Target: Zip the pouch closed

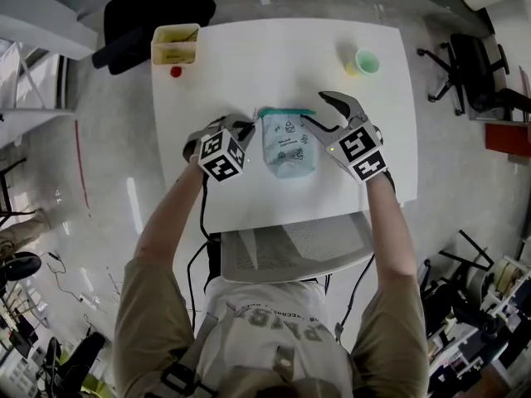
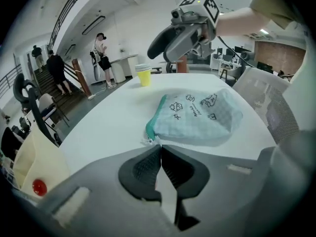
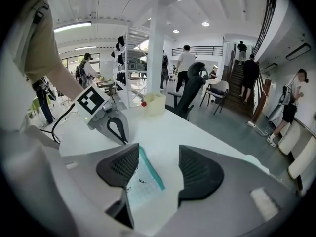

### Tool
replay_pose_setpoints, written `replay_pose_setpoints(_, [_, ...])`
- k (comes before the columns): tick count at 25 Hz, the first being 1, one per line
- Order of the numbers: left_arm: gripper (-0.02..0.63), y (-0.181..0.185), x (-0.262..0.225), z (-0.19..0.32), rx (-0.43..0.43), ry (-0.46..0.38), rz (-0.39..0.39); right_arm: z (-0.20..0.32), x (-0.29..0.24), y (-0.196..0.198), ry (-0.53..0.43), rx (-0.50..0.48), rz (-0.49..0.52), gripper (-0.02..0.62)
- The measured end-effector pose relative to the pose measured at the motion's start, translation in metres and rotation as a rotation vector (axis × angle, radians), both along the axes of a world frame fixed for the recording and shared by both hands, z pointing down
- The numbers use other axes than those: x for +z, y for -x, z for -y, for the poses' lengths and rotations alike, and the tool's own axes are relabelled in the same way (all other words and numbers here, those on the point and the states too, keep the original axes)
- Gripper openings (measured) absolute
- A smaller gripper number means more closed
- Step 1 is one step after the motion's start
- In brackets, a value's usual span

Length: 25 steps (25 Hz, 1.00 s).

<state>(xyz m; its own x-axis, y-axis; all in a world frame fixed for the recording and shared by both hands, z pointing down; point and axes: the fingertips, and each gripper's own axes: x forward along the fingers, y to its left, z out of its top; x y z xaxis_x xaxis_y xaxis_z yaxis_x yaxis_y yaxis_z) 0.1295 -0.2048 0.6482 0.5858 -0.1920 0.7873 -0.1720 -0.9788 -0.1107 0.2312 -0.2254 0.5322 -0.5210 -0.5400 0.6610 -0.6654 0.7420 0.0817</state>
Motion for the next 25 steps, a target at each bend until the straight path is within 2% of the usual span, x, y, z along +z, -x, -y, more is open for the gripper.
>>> replay_pose_setpoints(5, [0.012,0.007,-0.002,-0.024,0.056,0.018,-0.003,-0.006,0.009,0.026,0.015,-0.12,-0.033,0.236])
replay_pose_setpoints(13, [0.012,0.025,-0.005,-0.051,0.143,0.036,0.02,-0.024,0.046,0.075,0.072,-0.381,-0.159,0.213])
replay_pose_setpoints(17, [0.012,0.036,-0.007,-0.059,0.153,0.048,0.023,-0.034,0.067,0.104,0.107,-0.516,-0.199,0.212])
replay_pose_setpoints(20, [0.012,0.04,-0.012,-0.06,0.159,0.039,0.011,-0.039,0.076,0.126,0.121,-0.607,-0.211,0.207])
replay_pose_setpoints(25, [0.012,0.047,-0.023,-0.059,0.18,-0.008,0.0,-0.045,0.091,0.143,0.127,-0.75,-0.285,0.186])
